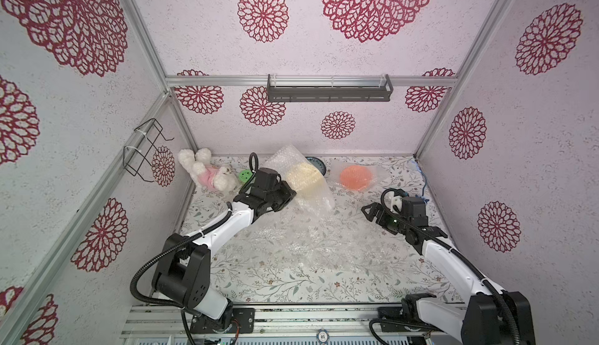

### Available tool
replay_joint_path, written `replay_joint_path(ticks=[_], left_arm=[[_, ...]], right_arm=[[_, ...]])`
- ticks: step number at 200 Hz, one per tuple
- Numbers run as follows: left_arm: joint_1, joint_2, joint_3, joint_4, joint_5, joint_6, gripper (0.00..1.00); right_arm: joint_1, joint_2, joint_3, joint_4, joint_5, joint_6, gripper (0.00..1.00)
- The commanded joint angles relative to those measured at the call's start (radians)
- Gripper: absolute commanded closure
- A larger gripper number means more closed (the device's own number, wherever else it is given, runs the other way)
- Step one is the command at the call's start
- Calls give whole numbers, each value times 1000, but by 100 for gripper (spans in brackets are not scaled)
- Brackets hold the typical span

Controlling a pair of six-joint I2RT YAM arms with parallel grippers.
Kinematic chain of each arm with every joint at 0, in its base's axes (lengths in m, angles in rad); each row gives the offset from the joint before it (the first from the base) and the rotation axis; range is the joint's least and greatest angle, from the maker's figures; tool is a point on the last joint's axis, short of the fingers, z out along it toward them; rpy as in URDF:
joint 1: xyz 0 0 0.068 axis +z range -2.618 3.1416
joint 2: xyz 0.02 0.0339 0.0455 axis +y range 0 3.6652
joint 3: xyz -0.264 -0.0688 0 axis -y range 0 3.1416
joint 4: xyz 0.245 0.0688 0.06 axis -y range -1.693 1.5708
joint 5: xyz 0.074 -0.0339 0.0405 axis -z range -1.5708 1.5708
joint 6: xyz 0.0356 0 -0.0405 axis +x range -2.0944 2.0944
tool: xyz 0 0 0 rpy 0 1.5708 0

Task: Unpack dinner plates from bubble wrap
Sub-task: Pick up the bubble wrap from the center of the board, then place the bubble wrap at the center of the board.

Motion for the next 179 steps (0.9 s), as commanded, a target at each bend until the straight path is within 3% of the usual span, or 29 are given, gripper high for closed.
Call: replay_joint_path(ticks=[1, 30, 64, 95, 138, 179], left_arm=[[-57, -62, -37, -100, 114, 138, 100], [-128, -80, -109, -109, 193, 182, 99], [-135, -40, -138, -132, 177, 227, 100], [-131, 13, -109, -123, 188, 256, 100], [-92, 153, 38, -190, 222, 357, 99], [-69, 265, 35, -134, 259, 363, 99]], right_arm=[[-9, -47, 22, 10, 35, -12, 1], [-8, -61, -5, 6, -6, 2, 1], [32, -58, -74, 11, -2, 28, 1], [76, -64, -116, 8, 39, 29, 1], [81, 10, -130, 40, 25, 18, 1], [81, 131, -106, 65, 89, 36, 1]])
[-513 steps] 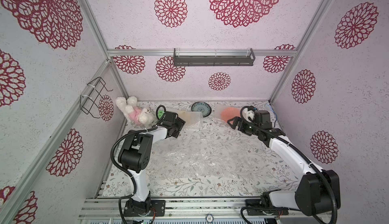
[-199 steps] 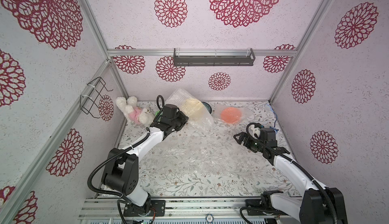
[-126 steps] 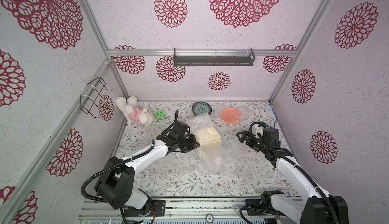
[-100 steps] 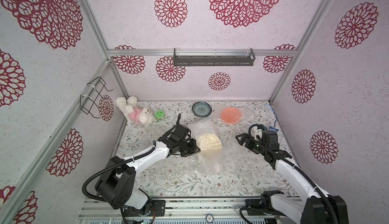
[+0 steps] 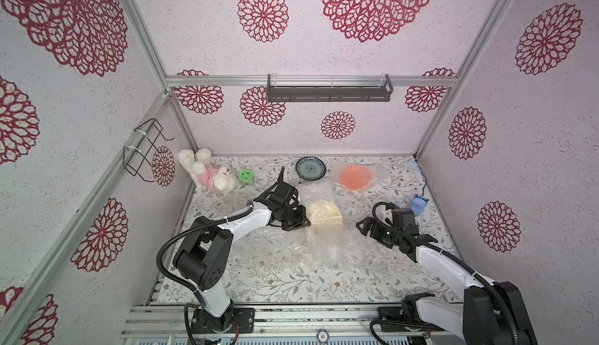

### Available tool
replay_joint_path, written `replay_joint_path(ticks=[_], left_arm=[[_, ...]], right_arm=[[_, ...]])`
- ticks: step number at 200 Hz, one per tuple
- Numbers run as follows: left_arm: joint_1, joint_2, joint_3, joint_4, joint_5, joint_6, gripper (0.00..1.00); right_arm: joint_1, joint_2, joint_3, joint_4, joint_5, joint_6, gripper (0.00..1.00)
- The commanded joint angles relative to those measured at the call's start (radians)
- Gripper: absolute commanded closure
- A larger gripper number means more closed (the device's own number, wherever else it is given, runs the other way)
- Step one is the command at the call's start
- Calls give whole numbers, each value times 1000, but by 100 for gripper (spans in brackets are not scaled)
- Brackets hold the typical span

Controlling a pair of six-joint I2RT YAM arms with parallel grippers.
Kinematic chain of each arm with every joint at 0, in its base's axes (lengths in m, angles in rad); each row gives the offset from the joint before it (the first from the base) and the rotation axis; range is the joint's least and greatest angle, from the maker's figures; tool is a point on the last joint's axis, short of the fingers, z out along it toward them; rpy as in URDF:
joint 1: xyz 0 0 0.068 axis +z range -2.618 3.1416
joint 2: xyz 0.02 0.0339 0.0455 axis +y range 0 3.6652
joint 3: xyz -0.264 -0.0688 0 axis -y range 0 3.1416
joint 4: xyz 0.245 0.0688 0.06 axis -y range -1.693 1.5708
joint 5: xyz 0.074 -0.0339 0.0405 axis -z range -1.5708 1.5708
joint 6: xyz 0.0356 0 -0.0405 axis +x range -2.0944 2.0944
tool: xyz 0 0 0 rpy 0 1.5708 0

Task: Unpack dinner plates from bubble wrap
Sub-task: Place the bubble wrap at the center of the board.

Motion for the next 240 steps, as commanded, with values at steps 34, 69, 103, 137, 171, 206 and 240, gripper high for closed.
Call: replay_joint_path(ticks=[34, 69, 103, 137, 171, 206, 240], left_arm=[[27, 83, -36, 52, 51, 31, 94], [30, 110, -104, 80, -9, 21, 81], [20, 51, -200, 158, -57, -35, 42], [5, -190, -276, 118, -221, -112, 24], [-74, -391, -291, 75, -325, -167, 13], [-140, -461, -302, 35, -395, -215, 11], [-206, -405, -260, 59, -390, -212, 10]], right_arm=[[4, 135, 18, 94, 63, 51, 1], [-26, 172, 13, 97, 109, 69, 1], [-82, 206, -3, 145, 79, 72, 1], [-150, 183, -35, 144, 113, 109, 1], [-202, 158, -26, 126, 124, 120, 1], [-183, 106, 38, 125, 57, 59, 1], [-23, 33, 104, 58, 55, -23, 2]])
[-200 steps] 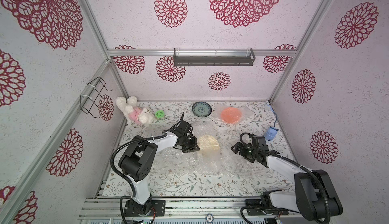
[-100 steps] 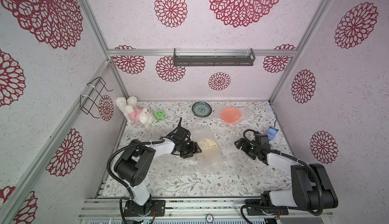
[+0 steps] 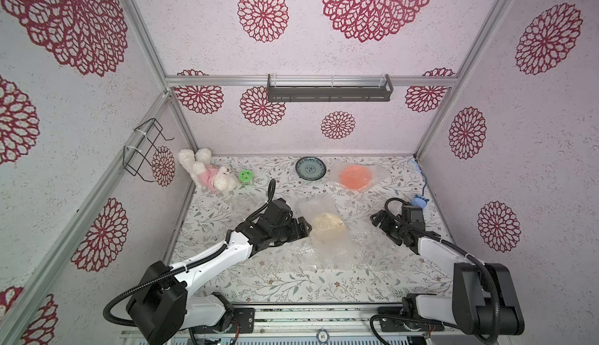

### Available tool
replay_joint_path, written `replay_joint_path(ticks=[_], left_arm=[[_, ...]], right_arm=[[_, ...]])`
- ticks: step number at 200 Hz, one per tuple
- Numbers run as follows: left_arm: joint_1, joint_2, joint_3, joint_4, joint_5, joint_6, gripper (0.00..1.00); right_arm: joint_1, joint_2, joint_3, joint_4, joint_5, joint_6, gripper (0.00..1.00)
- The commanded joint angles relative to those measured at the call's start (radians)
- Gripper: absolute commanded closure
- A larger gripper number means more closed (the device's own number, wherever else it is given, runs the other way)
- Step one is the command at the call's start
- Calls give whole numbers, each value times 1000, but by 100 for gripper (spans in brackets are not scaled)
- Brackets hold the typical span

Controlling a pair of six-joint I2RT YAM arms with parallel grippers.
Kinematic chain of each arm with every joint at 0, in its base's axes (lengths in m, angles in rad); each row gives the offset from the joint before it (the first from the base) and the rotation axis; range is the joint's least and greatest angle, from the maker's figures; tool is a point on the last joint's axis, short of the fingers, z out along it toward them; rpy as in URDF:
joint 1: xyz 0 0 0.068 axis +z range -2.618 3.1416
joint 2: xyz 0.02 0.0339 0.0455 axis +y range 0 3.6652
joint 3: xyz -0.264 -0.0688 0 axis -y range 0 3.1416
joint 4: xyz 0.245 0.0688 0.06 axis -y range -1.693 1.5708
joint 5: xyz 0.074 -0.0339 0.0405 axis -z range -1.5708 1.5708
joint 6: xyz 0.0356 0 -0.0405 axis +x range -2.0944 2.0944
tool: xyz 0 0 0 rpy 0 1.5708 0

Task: Unpack dinner plates from bubble wrap
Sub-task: Place the bubble wrap at the center of the board.

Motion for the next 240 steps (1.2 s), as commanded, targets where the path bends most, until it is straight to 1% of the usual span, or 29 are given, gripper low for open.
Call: replay_joint_path(ticks=[1, 20, 38, 59, 71, 81, 103, 123, 141, 158, 172, 210, 224, 228, 240], left_arm=[[-43, 48, 35, -8, -45, -16, 10], [-86, 131, 106, -18, -65, -4, 10], [-104, 217, 164, -2, -66, -3, 11], [-103, 325, 239, 1, -58, -16, 20], [-102, 389, 305, -17, -55, -12, 23], [-104, 432, 347, -21, -55, -3, 25], [-84, 522, 409, -51, -53, -6, 35], [-62, 572, 404, -43, -38, -11, 39], [-46, 599, 369, 14, 20, -10, 41], [-42, 623, 353, 43, 60, -2, 42], [-42, 637, 345, 47, 64, 1, 42], [-41, 643, 307, 64, 56, -6, 42], [-38, 644, 299, 68, 55, -8, 42], [-37, 679, 297, 71, 58, -8, 42], [-37, 683, 294, 77, 66, -6, 42]], right_arm=[[99, -47, 73, -39, -30, -81, 2], [155, -9, 62, 21, -157, -89, 4], [212, 40, 63, 63, -203, -100, 6], [232, 90, 55, 124, -232, -84, 9], [232, 120, 53, 139, -233, -84, 12], [232, 150, 60, 157, -253, -82, 16], [235, 200, 65, 204, -289, -62, 24], [236, 225, 67, 208, -297, -66, 27], [238, 249, 69, 215, -296, -74, 28], [239, 287, 80, 226, -304, -75, 32], [243, 312, 84, 249, -320, -67, 37], [270, 361, 94, 280, -361, -62, 45], [282, 357, 90, 305, -395, -47, 47], [284, 354, 90, 313, -405, -40, 47], [291, 341, 91, 321, -422, -27, 51]])
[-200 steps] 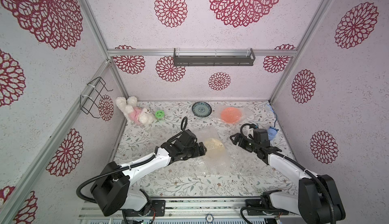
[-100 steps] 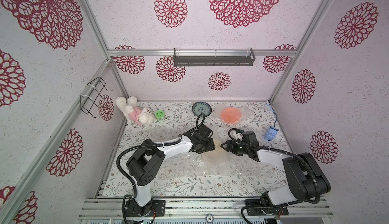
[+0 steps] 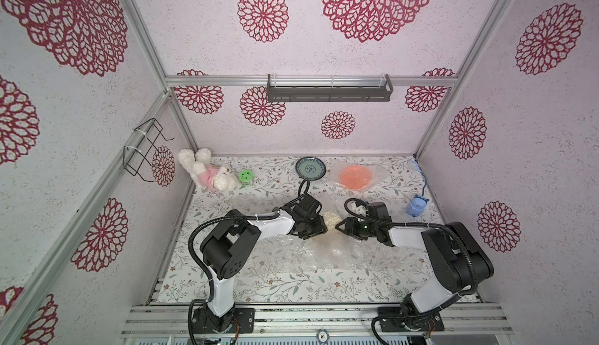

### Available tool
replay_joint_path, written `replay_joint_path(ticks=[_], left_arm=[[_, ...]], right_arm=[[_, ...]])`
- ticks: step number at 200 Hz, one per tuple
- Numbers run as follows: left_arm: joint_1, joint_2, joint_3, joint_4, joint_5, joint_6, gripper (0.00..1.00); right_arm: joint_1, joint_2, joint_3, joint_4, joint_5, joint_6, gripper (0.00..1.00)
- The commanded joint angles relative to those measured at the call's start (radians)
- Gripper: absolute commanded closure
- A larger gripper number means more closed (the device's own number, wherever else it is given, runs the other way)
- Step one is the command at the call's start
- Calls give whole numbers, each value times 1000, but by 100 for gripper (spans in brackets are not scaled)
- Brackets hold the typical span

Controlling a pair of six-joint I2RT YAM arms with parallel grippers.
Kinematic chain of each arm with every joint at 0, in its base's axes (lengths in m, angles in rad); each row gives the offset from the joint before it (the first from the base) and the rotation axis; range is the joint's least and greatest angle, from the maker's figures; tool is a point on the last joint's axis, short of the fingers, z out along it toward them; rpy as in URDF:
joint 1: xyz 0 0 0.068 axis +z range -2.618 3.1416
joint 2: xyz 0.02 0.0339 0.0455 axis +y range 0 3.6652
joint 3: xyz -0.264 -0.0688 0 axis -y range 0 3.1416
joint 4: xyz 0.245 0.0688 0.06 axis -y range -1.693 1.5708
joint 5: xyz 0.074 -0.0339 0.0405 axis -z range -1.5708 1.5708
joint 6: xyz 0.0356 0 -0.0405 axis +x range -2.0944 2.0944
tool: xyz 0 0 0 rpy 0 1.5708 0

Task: Unpack dinner plates from bubble wrap
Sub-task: Place the bubble wrap at the center of the board, then unwrap the bubble wrap.

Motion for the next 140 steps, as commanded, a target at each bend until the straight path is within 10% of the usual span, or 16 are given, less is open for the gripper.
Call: replay_joint_path(ticks=[1, 140], left_arm=[[3, 68, -38, -14, 7, 1, 42], [5, -145, -18, 65, 165, 53, 32]], right_arm=[[19, -23, 14, 55, -75, 28, 52], [52, -114, 93, -163, 69, -51, 99]])
